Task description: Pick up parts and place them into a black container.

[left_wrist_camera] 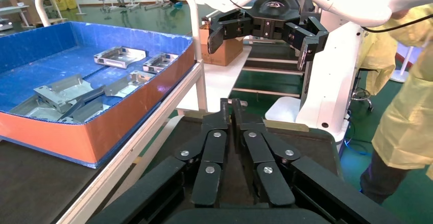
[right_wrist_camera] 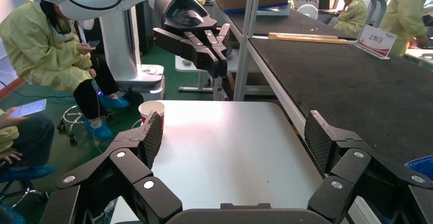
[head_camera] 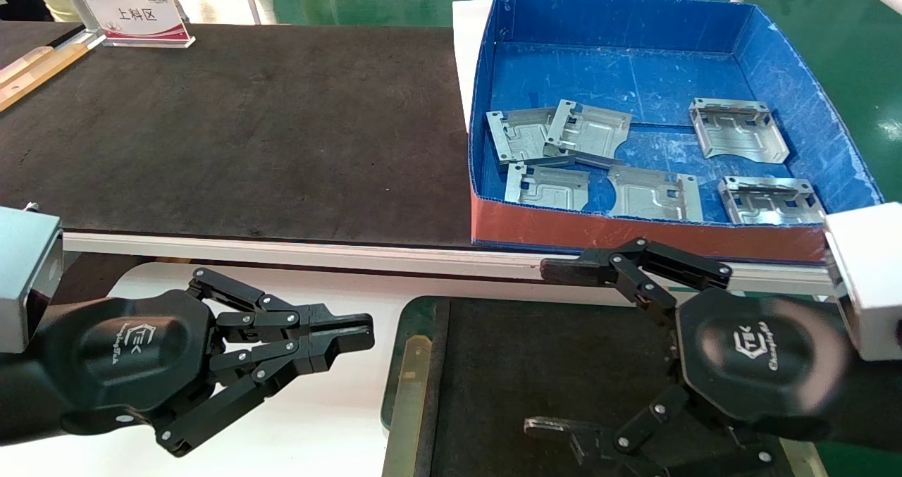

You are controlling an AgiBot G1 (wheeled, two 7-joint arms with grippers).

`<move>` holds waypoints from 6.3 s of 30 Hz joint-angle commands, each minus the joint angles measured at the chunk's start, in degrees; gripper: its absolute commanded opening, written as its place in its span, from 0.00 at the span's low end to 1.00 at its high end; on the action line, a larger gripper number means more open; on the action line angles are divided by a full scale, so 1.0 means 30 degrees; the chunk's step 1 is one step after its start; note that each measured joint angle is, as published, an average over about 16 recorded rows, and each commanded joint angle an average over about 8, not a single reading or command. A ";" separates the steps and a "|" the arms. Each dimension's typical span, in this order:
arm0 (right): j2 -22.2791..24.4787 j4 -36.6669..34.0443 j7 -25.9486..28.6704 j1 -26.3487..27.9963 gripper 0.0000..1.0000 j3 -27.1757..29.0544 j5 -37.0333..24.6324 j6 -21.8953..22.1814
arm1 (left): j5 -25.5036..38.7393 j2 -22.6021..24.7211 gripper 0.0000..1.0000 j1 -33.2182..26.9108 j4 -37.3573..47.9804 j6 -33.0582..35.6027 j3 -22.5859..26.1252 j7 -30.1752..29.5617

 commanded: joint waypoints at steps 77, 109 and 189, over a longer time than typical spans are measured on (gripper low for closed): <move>-0.8133 -2.4769 -0.2936 1.3914 1.00 -0.2682 -1.0275 1.4565 | -0.0001 0.0000 1.00 -0.0001 0.0002 0.0001 0.0003 0.0002; -0.9073 -2.5125 0.2465 1.4131 0.00 -0.4797 -1.3419 1.5169 | -0.0002 -0.0001 1.00 -0.0002 0.0002 0.0000 0.0004 0.0003; -0.5438 -1.9977 -0.1496 1.5230 0.00 -0.3239 -1.0072 -0.0483 | -0.0005 -0.0003 1.00 -0.0003 0.0002 -0.0001 0.0009 0.0005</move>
